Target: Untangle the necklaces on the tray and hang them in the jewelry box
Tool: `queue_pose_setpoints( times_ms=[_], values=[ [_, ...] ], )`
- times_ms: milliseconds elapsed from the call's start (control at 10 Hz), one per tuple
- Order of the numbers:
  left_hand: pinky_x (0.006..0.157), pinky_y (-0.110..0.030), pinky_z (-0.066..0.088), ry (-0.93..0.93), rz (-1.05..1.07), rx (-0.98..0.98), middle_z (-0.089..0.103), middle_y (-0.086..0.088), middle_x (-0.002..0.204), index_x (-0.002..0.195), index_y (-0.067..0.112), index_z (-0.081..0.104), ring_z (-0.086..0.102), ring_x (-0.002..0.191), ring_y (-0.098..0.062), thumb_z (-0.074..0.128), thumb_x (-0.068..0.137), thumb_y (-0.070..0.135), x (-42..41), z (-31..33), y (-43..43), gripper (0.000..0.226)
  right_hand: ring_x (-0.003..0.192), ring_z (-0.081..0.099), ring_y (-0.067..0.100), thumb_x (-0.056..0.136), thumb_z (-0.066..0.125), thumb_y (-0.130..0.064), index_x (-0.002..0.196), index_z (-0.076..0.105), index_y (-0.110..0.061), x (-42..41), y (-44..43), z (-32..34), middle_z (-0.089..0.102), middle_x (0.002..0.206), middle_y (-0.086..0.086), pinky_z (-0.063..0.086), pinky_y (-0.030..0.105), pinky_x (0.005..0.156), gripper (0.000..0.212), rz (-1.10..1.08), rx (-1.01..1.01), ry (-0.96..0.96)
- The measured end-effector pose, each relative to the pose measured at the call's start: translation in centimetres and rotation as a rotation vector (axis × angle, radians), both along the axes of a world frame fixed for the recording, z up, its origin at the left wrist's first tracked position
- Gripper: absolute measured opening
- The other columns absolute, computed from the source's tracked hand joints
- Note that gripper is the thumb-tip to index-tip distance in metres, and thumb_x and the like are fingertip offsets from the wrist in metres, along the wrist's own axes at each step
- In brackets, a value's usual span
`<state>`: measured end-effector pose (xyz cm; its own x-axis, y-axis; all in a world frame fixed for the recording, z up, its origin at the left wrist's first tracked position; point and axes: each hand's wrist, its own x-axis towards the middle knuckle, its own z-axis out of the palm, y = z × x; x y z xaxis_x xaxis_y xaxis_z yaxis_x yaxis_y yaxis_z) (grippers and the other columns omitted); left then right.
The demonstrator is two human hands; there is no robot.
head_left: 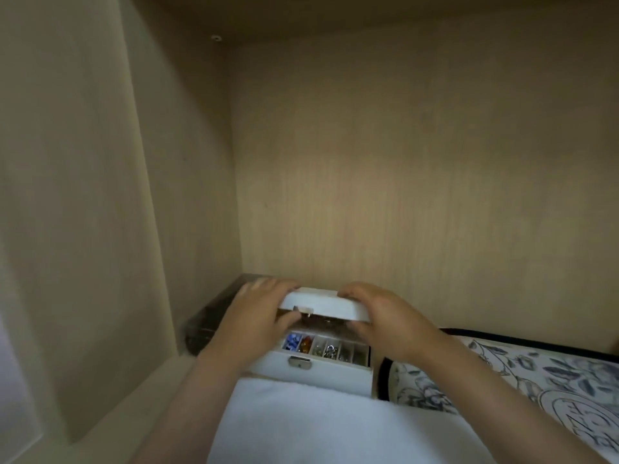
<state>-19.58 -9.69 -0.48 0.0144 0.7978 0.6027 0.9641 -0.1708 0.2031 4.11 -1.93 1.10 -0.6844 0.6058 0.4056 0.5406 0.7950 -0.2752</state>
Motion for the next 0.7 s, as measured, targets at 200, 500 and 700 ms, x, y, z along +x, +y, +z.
queue_pose_setpoints(
  times_ms=[200,500,700],
  values=[
    [0.117,-0.024,0.015,-0.049,0.035,-0.091,0.044,0.013,0.149,0.145,0.032,0.045,0.034,0.140,-0.009,0.065,0.091,0.045,0.0,-4.1,-1.3,0.059,0.146,0.028,0.014,0.100,0.057,-0.024,0.155,0.031,-0.024,-0.3,-1.3,-3.7,0.031,0.161,-0.004,0.016,0.020,0.117,0.061,0.018,0.074,-0.173],
    [0.124,-0.031,0.000,0.040,0.079,-0.184,0.023,0.013,0.162,0.154,0.039,0.026,0.014,0.151,-0.008,0.029,0.089,0.070,-0.5,-7.1,-1.2,0.072,0.155,0.000,0.016,0.098,0.047,-0.056,0.159,0.009,-0.036,-0.7,-2.0,-6.6,0.003,0.168,-0.004,-0.002,0.036,0.125,0.075,-0.034,0.091,-0.279],
    [0.123,-0.031,-0.004,0.027,0.100,-0.206,0.018,0.013,0.164,0.155,0.038,0.023,0.009,0.152,-0.007,0.027,0.088,0.072,0.0,-7.0,-1.2,0.076,0.155,0.002,0.015,0.097,0.048,-0.056,0.158,0.012,-0.037,-0.8,-2.2,-6.7,0.006,0.168,-0.005,-0.002,0.036,0.124,0.074,-0.041,0.076,-0.246]
  ],
)
